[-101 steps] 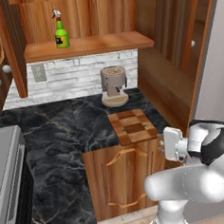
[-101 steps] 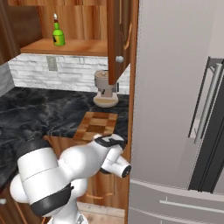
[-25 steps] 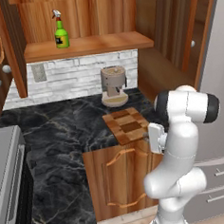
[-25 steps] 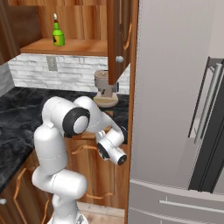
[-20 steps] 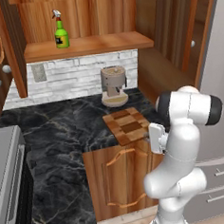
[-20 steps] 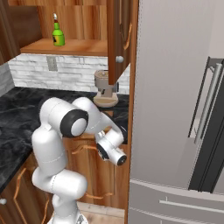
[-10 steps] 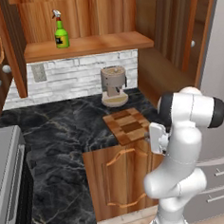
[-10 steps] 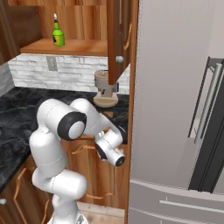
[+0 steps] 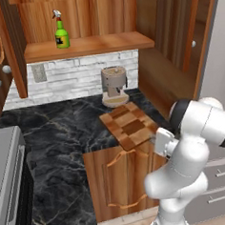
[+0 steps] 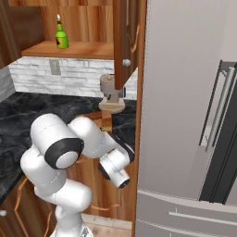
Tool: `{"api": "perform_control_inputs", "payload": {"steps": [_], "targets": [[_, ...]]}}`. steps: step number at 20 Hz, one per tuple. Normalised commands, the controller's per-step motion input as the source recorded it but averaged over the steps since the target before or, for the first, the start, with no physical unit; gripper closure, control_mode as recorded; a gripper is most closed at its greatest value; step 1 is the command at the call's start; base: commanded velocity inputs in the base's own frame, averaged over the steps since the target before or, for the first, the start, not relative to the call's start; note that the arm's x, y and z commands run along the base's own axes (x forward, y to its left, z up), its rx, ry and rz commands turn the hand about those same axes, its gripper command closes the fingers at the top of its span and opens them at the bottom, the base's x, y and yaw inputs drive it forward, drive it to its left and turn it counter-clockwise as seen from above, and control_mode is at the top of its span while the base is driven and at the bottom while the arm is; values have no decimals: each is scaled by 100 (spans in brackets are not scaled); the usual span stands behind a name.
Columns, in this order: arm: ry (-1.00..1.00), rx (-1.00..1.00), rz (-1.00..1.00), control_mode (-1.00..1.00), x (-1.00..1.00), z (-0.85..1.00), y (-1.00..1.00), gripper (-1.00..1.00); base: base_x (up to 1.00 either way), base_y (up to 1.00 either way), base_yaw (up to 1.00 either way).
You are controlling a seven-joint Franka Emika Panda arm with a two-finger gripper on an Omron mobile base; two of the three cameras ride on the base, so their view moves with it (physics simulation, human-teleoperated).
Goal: Move the cutting board and knife to the sink. Then move spray from the cabinet to the counter.
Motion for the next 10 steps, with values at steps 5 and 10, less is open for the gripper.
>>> {"api": "perform_control_inputs", "payload": {"steps": [5, 10], "targets": [[-43, 0, 4, -100, -70, 63, 0, 100, 0, 0, 0], [-39, 1, 4, -100, -61, 62, 0, 100, 0, 0, 0]]}}
